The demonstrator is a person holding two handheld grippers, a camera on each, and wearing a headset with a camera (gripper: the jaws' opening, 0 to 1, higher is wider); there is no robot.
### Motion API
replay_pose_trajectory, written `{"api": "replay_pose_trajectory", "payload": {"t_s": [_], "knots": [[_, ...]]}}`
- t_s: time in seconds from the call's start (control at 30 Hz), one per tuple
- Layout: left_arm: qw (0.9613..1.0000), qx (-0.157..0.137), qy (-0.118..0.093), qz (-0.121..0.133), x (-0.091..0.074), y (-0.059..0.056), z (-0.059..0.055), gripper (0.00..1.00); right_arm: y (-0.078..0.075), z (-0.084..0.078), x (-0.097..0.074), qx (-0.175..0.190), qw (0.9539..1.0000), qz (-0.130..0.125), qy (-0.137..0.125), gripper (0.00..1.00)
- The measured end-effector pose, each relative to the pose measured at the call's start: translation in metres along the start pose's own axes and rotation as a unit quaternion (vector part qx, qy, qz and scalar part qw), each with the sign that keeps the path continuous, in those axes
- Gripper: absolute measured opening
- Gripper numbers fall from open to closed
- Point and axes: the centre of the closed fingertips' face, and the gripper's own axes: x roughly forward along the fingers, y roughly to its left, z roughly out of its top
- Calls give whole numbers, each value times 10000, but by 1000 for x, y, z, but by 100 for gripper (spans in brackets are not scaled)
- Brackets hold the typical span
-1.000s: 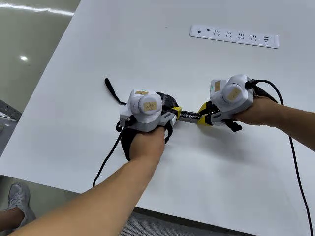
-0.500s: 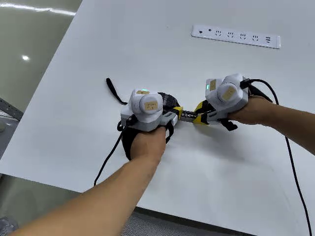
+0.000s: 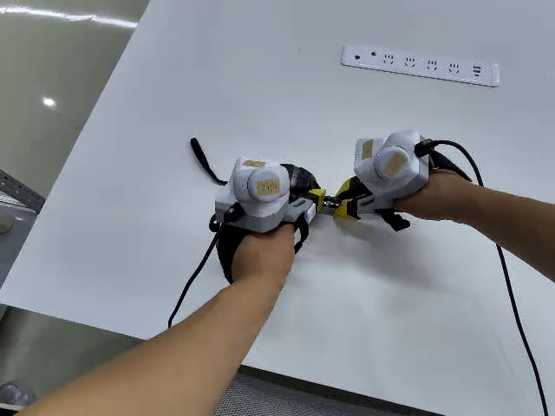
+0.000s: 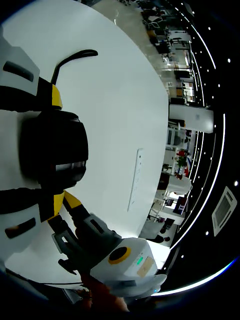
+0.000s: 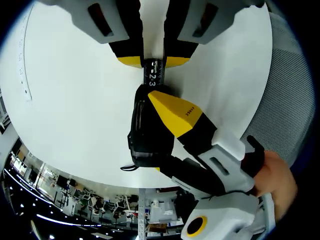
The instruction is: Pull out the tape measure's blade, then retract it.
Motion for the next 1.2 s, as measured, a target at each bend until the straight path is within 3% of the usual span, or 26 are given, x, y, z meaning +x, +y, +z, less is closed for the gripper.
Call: {"api": "replay_pose_trajectory", "payload": {"t_s": [1.2], "knots": [[10000,-45,6,-3,-1,1,1,58,-1,16,11,9,9999,-45,-90,11]]}}
